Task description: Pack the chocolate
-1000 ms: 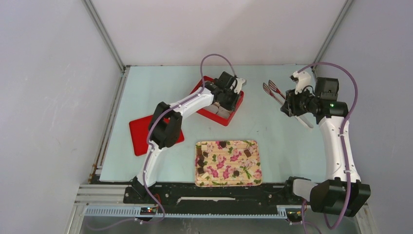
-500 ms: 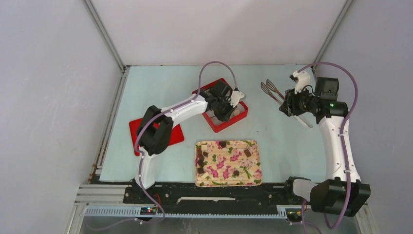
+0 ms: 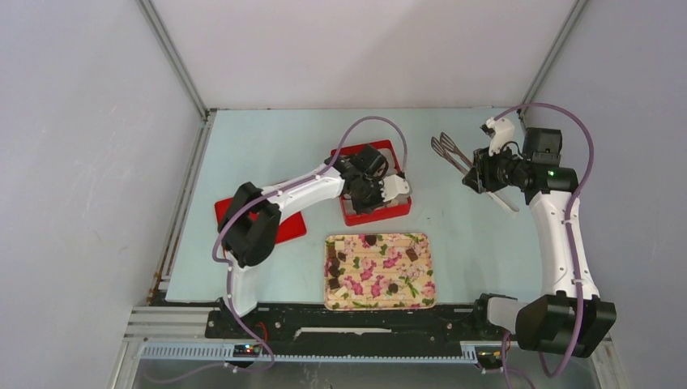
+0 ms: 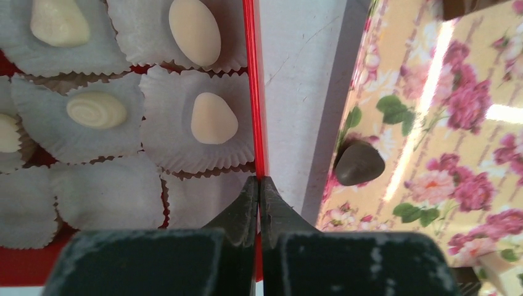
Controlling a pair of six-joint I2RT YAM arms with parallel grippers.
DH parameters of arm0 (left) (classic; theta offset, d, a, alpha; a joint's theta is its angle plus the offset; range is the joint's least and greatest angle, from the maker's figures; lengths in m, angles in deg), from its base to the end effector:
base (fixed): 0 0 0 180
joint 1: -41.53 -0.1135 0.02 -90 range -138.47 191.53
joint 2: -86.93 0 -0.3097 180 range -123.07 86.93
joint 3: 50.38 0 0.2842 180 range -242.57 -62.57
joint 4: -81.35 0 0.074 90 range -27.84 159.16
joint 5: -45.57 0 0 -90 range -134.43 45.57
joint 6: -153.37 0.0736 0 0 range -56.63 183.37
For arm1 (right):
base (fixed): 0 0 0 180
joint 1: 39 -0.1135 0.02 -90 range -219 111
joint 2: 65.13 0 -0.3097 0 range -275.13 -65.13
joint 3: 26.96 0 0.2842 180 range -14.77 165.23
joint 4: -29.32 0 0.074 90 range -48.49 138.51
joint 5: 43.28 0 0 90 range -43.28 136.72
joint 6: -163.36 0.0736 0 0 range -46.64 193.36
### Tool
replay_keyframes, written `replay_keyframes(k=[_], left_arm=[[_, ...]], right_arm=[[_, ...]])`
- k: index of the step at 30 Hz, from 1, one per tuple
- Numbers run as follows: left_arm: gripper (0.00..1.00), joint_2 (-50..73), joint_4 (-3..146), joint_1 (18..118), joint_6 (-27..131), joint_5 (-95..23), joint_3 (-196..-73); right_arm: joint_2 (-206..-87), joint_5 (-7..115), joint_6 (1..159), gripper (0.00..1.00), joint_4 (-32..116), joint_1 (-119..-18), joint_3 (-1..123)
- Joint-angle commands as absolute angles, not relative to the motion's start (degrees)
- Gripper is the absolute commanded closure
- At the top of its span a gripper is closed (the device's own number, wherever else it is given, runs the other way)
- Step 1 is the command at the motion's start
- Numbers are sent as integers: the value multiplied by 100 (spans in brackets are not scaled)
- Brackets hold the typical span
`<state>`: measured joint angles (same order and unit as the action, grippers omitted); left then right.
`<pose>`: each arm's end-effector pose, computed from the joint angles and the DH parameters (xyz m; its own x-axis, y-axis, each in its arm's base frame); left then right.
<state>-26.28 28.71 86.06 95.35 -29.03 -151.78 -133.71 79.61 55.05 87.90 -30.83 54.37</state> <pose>0.3304 -0.3525 0.2092 -0.1442 0.8581 -0.4927 0.9834 0.1798 0.0252 0.2816 0.0000 0.3671 -0.5939 -0.1812 -0.7839 -0.4653 0.8722 0.1509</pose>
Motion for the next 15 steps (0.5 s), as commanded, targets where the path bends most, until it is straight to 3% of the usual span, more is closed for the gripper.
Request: replay_keyframes(k=[1, 12, 15], left_arm=[[100, -2579, 2208, 8605, 10423, -3614, -14901], [100, -2547, 1566, 8602, 10947, -3942, -14911], [87, -2496, 1440, 8594, 11156, -4131, -14873]], right_arm=[[-13345, 8134, 5547, 58, 8538, -3082, 5486], [-13399, 8187, 5526, 58, 8524, -3126, 5486], [-13419, 8179, 5522, 58, 8491, -3156, 5484]])
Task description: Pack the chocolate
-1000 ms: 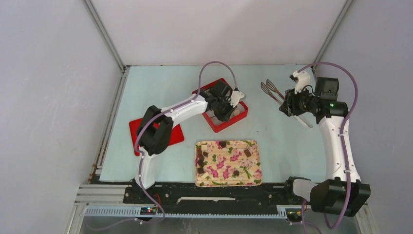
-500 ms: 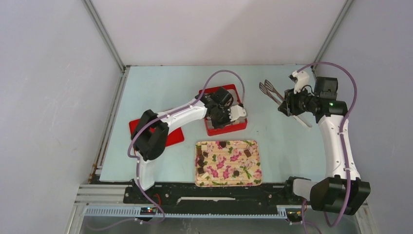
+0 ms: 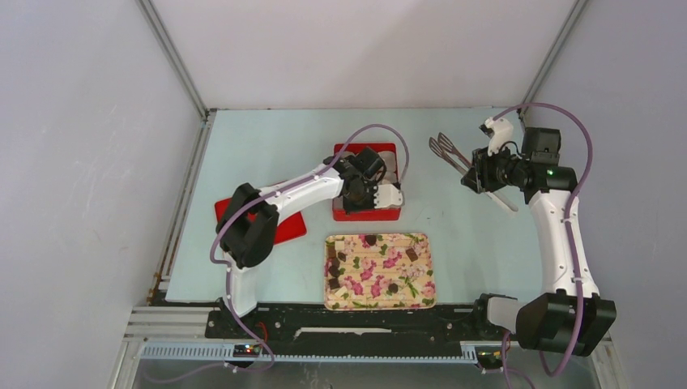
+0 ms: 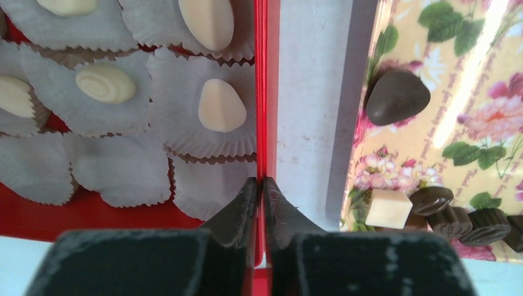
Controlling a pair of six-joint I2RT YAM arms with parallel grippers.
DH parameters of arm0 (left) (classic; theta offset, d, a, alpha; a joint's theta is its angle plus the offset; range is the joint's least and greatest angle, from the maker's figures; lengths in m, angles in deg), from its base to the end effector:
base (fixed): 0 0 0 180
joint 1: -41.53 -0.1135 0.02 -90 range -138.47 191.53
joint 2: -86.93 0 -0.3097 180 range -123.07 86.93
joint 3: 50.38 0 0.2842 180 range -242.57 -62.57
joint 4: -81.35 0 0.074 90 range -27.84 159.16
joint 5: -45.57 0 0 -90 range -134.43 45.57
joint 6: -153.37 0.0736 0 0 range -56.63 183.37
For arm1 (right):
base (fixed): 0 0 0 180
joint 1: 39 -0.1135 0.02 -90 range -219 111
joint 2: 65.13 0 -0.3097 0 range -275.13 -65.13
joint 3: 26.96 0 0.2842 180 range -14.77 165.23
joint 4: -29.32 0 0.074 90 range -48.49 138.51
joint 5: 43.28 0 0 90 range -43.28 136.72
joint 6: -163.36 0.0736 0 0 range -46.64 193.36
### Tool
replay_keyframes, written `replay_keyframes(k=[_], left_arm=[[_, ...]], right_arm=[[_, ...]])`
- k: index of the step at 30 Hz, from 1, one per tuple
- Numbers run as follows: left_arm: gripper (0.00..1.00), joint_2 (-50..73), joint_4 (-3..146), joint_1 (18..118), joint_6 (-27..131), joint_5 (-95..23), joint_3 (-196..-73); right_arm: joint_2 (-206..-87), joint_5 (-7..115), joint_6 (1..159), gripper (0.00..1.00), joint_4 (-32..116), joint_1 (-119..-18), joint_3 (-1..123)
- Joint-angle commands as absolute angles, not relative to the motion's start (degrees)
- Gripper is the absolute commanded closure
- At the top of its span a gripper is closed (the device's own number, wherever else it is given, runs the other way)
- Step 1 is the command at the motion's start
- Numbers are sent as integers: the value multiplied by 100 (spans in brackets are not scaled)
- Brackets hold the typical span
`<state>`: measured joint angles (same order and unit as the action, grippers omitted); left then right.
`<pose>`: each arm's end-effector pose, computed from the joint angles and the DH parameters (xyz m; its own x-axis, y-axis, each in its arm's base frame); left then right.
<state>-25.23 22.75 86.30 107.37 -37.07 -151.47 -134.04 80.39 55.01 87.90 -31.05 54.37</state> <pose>0.3248 -0.3354 0.2079 0.0283 0.9424 -0.3334 0.9876 0.0252 0.1549 0.2827 0.0017 0.3660 -0.5945 -0.1815 -0.7833 -0.4766 0.8642 0.1615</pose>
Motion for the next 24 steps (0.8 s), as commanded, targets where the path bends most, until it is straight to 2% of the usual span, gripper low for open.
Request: replay_keyframes(k=[1, 3, 9, 13, 19, 24], left_arm=[[77, -2459, 1417, 8587, 11223, -4209, -14875], [64, -2345, 1330, 8556, 11267, -4108, -14942], [49, -1817, 1000, 8474, 10708, -2983, -15311], [45, -1039, 985, 8064, 10365, -2210, -15215], [41, 309, 2429, 6813, 8621, -1714, -14312], [40, 751, 3094, 5822, 7883, -1921, -13532]], right_arm=[[-13421, 8165, 5513, 58, 8494, -3173, 5487], [-13434, 8145, 5500, 58, 8488, -3208, 5484], [-13392, 7977, 5328, 58, 8537, -3356, 5500], [-13319, 7930, 4732, 58, 8907, -3824, 5493], [-13543, 7452, 3720, 57, 9731, -5620, 5488], [-14091, 6766, 3236, 56, 10142, -7226, 5493]])
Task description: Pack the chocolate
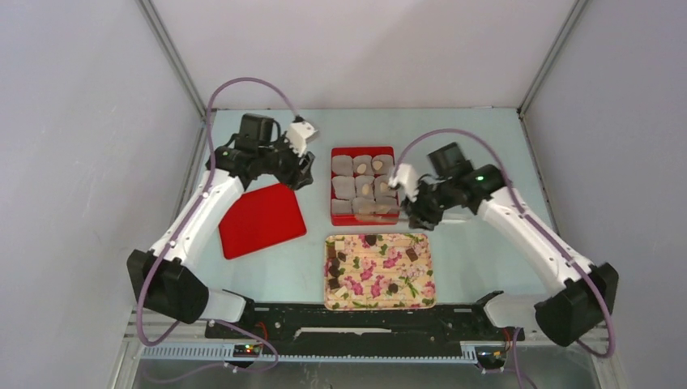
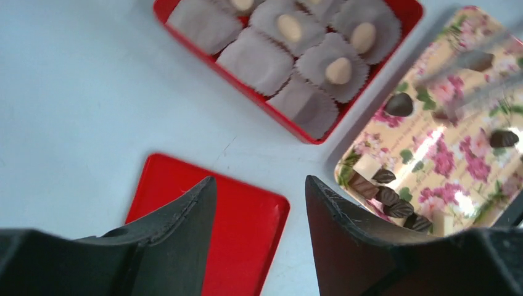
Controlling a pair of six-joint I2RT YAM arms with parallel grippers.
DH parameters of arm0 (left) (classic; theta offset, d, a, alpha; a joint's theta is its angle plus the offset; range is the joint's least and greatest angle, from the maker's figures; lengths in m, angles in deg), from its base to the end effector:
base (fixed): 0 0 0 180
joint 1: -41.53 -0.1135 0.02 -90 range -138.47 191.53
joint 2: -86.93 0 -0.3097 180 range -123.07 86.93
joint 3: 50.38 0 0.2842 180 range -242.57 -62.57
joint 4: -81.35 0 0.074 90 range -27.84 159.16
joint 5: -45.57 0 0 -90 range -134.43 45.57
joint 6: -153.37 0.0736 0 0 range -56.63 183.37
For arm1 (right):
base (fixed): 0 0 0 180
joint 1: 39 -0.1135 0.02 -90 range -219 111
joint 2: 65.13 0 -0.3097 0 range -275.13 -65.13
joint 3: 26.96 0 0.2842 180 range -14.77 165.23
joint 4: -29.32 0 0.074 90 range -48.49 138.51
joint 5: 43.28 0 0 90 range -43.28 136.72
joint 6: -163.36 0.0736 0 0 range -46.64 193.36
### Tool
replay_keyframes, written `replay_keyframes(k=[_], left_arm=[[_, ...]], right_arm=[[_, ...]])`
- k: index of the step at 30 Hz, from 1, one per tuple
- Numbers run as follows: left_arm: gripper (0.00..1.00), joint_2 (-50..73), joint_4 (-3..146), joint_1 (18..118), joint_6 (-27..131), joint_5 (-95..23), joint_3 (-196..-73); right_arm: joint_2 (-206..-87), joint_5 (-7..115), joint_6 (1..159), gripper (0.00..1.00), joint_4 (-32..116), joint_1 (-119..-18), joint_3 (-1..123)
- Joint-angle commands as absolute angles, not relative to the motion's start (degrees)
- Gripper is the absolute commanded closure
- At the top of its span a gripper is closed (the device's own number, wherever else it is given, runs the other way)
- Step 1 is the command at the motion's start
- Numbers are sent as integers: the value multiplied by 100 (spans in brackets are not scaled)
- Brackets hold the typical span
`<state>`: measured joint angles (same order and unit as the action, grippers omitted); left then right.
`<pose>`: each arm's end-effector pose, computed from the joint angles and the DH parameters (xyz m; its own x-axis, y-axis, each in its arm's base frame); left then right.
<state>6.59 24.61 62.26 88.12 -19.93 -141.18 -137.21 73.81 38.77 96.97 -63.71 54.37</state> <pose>0.3118 -0.1506 0.3685 -0.3668 0.5461 -0.7531 0.8189 0.5736 0.0172 0.2388 0.1468 0.3350 -0.3026 -0.6956 -0.6516 -0.9241 0.3816 0.0218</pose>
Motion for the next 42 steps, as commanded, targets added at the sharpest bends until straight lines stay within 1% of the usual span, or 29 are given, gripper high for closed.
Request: replay_keyframes(k=[1, 5, 11, 17, 22, 28, 32, 39, 42], left_arm=[[40, 799, 3153, 5728, 7844, -2025, -13425], [39, 1015, 3329, 5480, 7682, -2067, -12953], [38, 1446, 3638, 5427, 7739, -1993, -12277], [38, 1502, 3570, 5418, 7760, -1964, -12195], [38, 1490, 3609, 5418, 7730, -1939, -12181], [38, 1500, 3599, 5419, 7734, -1923, -12172], [38, 1544, 3602, 5418, 7742, -1896, -12147], [37, 1539, 3593, 5427, 7752, -1831, -12120], [37, 1529, 3579, 5423, 7765, -1796, -12122]], right_arm=[[-14212, 6574, 3173, 56, 10179, -7478, 5497], [-14728, 6002, 3048, 54, 10264, -8267, 5536], [-15371, 6194, 3205, 54, 10461, -8535, 6067], [-15583, 6156, 3341, 54, 10249, -8750, 6249], [-15681, 6253, 3372, 56, 10289, -8863, 6529], [-15933, 6629, 3337, 62, 10631, -9049, 6927], [-16113, 6542, 3311, 65, 10699, -9206, 6975], [-16321, 6387, 3360, 65, 10684, -9348, 7076], [-16408, 6185, 3411, 62, 10672, -9398, 7079]])
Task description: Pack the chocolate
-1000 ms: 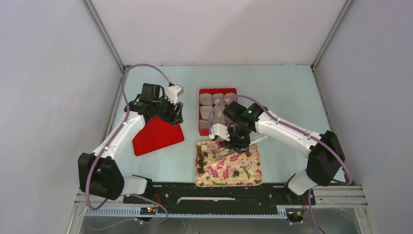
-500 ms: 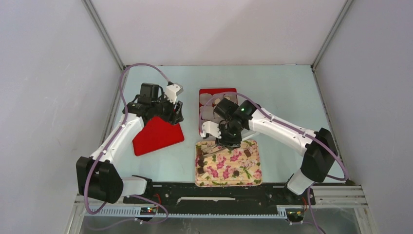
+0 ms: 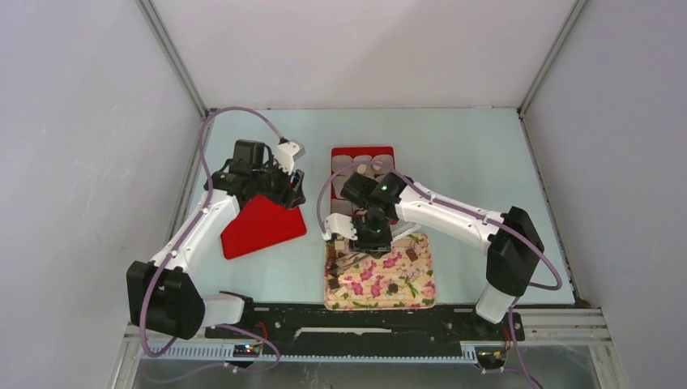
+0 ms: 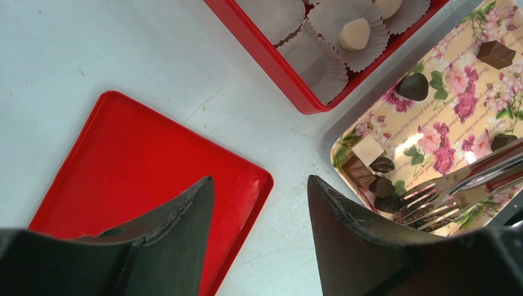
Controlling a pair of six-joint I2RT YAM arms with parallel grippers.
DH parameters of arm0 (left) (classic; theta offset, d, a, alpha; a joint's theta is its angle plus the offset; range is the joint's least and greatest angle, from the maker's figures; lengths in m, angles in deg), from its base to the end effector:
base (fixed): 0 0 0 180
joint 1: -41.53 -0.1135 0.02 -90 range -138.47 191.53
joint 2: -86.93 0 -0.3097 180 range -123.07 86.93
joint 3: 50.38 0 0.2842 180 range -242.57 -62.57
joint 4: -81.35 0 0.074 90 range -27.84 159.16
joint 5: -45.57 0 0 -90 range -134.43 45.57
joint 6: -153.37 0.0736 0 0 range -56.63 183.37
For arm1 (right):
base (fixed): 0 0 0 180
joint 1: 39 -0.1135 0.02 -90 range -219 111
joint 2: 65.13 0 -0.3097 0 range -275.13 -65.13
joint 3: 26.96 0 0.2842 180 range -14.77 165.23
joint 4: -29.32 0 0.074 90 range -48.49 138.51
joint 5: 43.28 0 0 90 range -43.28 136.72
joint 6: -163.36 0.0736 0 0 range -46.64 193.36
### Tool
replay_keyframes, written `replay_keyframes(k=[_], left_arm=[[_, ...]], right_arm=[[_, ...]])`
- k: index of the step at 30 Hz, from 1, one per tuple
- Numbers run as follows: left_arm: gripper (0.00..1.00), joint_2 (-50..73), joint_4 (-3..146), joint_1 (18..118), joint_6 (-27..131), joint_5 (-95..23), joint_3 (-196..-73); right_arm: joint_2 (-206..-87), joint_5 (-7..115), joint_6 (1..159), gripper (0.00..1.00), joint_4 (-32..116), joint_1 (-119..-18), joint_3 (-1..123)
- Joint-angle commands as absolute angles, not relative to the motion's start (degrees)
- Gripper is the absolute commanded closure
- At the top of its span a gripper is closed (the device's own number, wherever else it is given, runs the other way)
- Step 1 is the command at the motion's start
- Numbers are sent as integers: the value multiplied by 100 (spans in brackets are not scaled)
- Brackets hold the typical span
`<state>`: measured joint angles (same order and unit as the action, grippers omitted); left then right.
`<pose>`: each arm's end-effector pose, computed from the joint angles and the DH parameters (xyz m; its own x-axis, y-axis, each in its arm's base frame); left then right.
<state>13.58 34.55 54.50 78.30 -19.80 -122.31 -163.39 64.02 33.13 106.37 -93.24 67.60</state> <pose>0.2945 -0.0993 0.2981 -0.5799 0.3739 -0.7238 0.6458 0.7526 -0.1286 0.1992 0.3141 0.2593 0.0781 -0.9468 -0.3123 -0.9854 -0.1209 0.1203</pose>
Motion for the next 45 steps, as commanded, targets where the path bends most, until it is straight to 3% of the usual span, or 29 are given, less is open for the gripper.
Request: replay_keyframes(k=[1, 19, 31, 45], left_arm=[[37, 1525, 3577, 5423, 7761, -1781, -12119], [37, 1503, 3509, 5422, 7900, -1604, -12058], [38, 1538, 3496, 5424, 7922, -1549, -12042], [38, 1470, 3497, 5423, 7946, -1516, -12040]], right_arm=[[-16423, 6142, 3415, 61, 10679, -9403, 7063], [-16462, 6092, 3303, 57, 11022, -9685, 6978], [-16828, 5316, 3613, 57, 10839, -9824, 7225], [-15933, 6233, 3223, 74, 11280, -9567, 7531]])
